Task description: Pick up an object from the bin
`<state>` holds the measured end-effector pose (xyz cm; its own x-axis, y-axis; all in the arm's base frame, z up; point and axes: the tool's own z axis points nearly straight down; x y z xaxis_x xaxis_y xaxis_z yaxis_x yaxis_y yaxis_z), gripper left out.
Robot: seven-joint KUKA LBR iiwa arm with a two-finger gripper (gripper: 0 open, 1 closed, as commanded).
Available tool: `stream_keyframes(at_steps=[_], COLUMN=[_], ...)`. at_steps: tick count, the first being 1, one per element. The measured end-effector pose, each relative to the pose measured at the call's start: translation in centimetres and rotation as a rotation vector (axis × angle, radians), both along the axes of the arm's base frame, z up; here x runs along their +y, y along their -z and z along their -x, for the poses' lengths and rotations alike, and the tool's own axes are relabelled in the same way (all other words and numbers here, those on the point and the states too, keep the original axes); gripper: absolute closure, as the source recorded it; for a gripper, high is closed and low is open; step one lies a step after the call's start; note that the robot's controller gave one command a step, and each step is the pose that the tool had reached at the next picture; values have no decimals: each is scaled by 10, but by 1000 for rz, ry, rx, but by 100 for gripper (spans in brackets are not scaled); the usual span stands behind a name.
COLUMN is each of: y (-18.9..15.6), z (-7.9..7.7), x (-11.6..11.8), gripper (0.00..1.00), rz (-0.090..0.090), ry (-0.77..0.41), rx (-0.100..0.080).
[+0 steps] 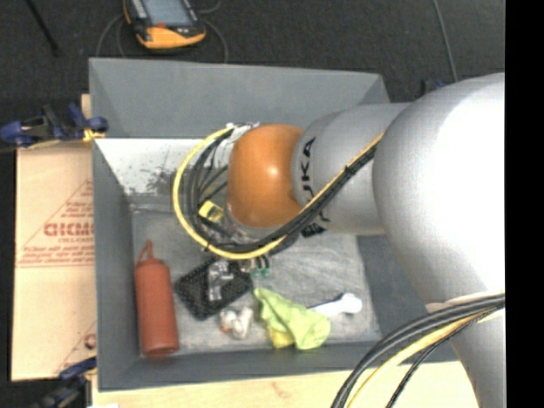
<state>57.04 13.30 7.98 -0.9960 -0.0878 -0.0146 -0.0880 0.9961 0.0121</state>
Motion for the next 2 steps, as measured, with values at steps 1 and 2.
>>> stream_keyframes(at_steps=[1, 2], y=[2, -150], z=[-10, 29], x=[5, -5], gripper=[100, 100], rz=[9, 14], ry=[-26, -65], rx=[26, 8])
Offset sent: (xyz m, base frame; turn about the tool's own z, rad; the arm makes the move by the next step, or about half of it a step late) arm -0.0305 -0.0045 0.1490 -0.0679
